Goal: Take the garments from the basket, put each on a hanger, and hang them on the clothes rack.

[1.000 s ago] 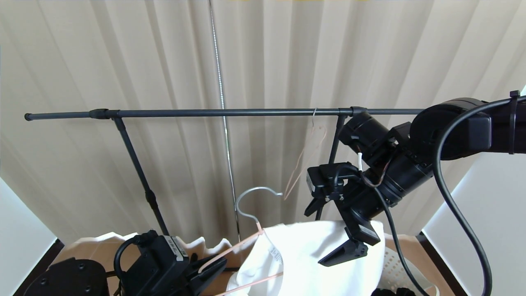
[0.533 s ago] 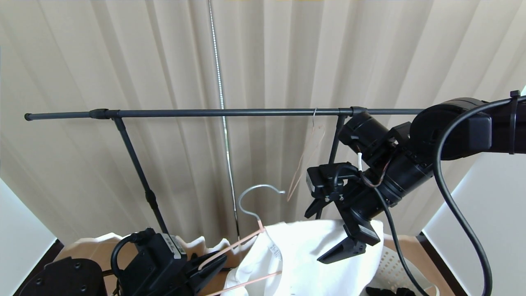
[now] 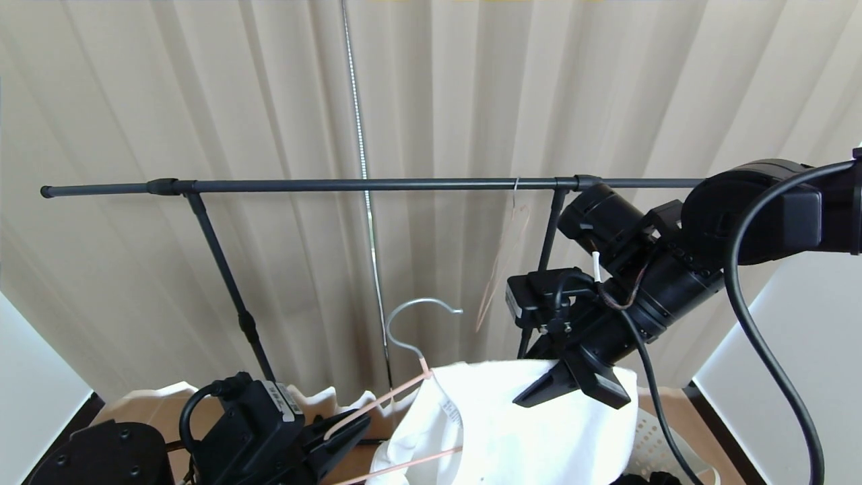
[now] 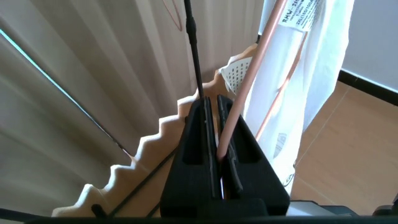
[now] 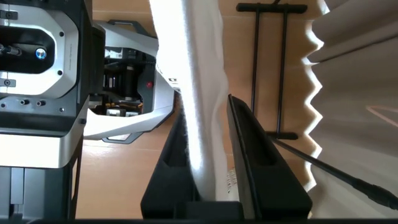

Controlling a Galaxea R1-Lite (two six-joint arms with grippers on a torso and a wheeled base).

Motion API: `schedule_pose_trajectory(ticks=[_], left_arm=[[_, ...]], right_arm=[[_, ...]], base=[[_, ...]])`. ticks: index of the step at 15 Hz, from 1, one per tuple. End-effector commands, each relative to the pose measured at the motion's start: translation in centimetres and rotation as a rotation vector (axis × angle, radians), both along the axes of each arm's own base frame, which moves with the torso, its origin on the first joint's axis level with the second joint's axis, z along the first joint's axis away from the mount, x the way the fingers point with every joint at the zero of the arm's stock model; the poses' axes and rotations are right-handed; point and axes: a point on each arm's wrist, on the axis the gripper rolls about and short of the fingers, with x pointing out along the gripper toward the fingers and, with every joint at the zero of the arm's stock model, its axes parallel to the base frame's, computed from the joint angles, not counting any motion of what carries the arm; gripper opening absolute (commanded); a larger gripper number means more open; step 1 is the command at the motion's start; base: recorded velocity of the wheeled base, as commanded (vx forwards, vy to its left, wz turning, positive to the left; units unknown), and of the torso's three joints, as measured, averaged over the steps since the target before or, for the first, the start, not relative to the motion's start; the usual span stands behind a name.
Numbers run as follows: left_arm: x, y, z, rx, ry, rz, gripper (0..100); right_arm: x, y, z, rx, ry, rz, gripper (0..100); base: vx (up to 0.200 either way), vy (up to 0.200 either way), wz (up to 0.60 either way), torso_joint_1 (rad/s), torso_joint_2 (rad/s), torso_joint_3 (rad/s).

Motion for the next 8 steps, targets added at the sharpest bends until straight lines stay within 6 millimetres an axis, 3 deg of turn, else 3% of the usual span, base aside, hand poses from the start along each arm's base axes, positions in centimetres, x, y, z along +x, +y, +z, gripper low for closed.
schedule_pose_trajectory(ticks=[1, 8], left_arm=[[0.01, -0.01, -0.05, 0.001, 0.003, 0.001, 0], [0.02, 0.02, -0.02, -0.002, 0.004, 0.003, 0]], right_arm=[[-0.36, -0.2, 0.36, 0.006, -0.007, 0.001, 0], [-1.17, -0.64, 1.18, 0.035, -0.012, 0.009, 0]], base=[[0.0, 0.0, 0.0, 0.0, 0.0, 0.0], [0.0, 0.0, 0.0, 0.0, 0.0, 0.0]])
